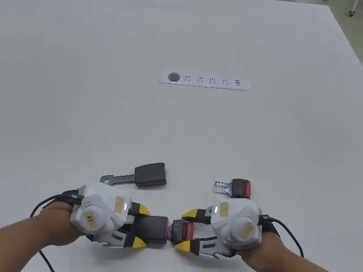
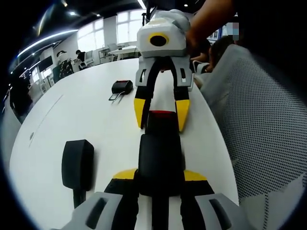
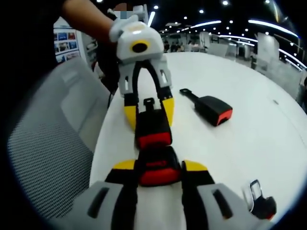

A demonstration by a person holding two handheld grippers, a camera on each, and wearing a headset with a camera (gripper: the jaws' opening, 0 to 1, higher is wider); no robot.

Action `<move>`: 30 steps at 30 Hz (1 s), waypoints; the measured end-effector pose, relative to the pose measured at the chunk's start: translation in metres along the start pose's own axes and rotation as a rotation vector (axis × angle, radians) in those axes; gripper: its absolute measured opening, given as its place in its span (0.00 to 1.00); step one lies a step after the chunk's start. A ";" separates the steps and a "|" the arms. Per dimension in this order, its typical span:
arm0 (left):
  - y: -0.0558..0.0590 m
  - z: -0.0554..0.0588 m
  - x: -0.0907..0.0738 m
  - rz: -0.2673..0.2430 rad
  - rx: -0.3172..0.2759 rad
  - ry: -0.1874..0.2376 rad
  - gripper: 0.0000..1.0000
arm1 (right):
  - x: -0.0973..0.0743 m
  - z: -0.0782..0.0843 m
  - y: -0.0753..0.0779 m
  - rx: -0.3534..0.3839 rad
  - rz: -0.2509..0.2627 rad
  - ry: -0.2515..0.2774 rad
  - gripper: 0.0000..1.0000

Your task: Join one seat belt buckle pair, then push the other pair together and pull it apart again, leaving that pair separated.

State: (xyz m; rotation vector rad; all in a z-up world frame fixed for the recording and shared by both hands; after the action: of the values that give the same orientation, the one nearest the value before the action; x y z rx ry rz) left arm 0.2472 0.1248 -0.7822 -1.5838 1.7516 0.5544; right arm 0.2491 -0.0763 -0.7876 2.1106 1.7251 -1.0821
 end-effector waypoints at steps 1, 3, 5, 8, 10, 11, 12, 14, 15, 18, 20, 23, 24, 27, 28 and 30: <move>-0.001 0.000 0.000 0.004 0.004 -0.001 0.34 | 0.000 0.000 0.000 -0.001 0.001 0.000 0.35; -0.001 0.000 0.000 0.008 0.008 0.001 0.34 | 0.000 0.000 0.000 -0.001 0.000 0.002 0.35; -0.001 -0.001 0.000 0.009 0.020 0.004 0.34 | 0.000 0.001 0.001 0.009 -0.001 0.007 0.35; 0.000 0.001 -0.001 0.004 0.011 0.010 0.34 | 0.000 0.002 0.000 0.005 -0.001 0.010 0.35; -0.001 0.001 0.000 0.003 0.007 0.015 0.34 | 0.000 0.002 0.000 0.002 0.003 0.013 0.35; -0.001 0.001 0.000 0.004 0.008 0.017 0.34 | 0.000 0.002 0.000 -0.002 0.005 0.015 0.35; -0.001 0.001 0.000 0.005 0.007 0.017 0.34 | -0.001 0.002 -0.001 -0.008 0.008 0.017 0.35; -0.002 0.001 0.000 0.006 0.010 0.017 0.34 | -0.001 0.002 -0.001 -0.013 0.014 0.019 0.35; -0.002 0.001 0.000 0.007 0.010 0.016 0.34 | -0.001 0.003 -0.001 -0.012 0.016 0.023 0.35; -0.002 0.000 0.000 0.007 0.009 0.017 0.33 | -0.001 0.003 -0.001 -0.007 0.015 0.025 0.35; -0.002 0.000 0.000 0.007 0.011 0.017 0.33 | -0.001 0.003 0.000 -0.002 0.011 0.023 0.35; -0.003 -0.001 0.000 0.008 0.009 0.017 0.33 | -0.001 0.004 0.000 0.019 0.008 0.031 0.35; -0.003 -0.001 0.000 0.007 0.008 0.017 0.33 | -0.001 0.004 0.000 0.012 0.009 0.033 0.35; -0.004 -0.001 0.000 0.007 0.006 0.017 0.33 | -0.001 0.003 0.000 0.005 0.006 0.030 0.35; -0.003 -0.001 0.000 0.007 0.005 0.018 0.33 | -0.002 0.003 0.000 0.000 0.006 0.029 0.35; -0.004 -0.001 0.000 0.009 0.005 0.017 0.33 | -0.001 0.003 0.000 -0.005 0.007 0.028 0.35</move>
State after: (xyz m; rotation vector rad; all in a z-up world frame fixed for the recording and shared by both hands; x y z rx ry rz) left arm 0.2506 0.1236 -0.7806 -1.5821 1.7716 0.5417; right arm 0.2476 -0.0788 -0.7883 2.1367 1.7303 -1.0502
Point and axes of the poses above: the centre of the closed fingertips' face, and the gripper's own axes: x roughly forward along the fingers, y roughly to its right, z roughly out of its underside, the point moved 10 cm from there along -x, roughly backward along the fingers, and after that the axes turned 14 degrees about x, right-handed, at the moved point
